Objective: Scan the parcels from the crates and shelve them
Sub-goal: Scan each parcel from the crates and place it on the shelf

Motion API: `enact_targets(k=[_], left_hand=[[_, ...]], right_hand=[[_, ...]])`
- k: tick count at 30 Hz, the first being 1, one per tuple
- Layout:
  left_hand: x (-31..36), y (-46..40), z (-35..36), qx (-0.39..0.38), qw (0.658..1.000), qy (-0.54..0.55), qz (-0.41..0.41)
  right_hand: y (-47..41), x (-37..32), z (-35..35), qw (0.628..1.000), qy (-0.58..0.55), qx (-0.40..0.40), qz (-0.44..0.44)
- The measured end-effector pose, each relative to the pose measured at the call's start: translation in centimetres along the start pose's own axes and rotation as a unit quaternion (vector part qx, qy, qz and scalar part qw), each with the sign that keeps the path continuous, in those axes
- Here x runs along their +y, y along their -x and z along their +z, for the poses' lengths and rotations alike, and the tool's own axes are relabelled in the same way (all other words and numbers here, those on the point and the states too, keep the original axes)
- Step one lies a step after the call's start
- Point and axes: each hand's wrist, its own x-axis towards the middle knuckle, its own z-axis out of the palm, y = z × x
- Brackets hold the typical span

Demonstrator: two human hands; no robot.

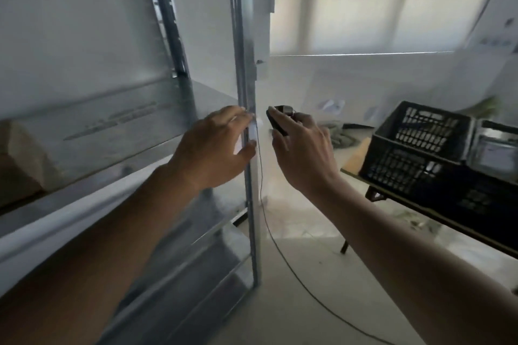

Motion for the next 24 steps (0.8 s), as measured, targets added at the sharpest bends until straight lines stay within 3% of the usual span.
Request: enact_targets(k=[13, 24], left_hand=[[21.4, -12.0, 11.1, -0.048, 0.99, 0.076, 0.107], [31.6, -23.6, 20.7, -0.088, 0.965, 0.158, 0.189]], right_hand=[[4.0, 24.7, -10.8, 0.991, 0.075, 0.006, 0.107], [4.2, 39.6, -14.3, 0.976, 0.094, 0.032, 0.192]])
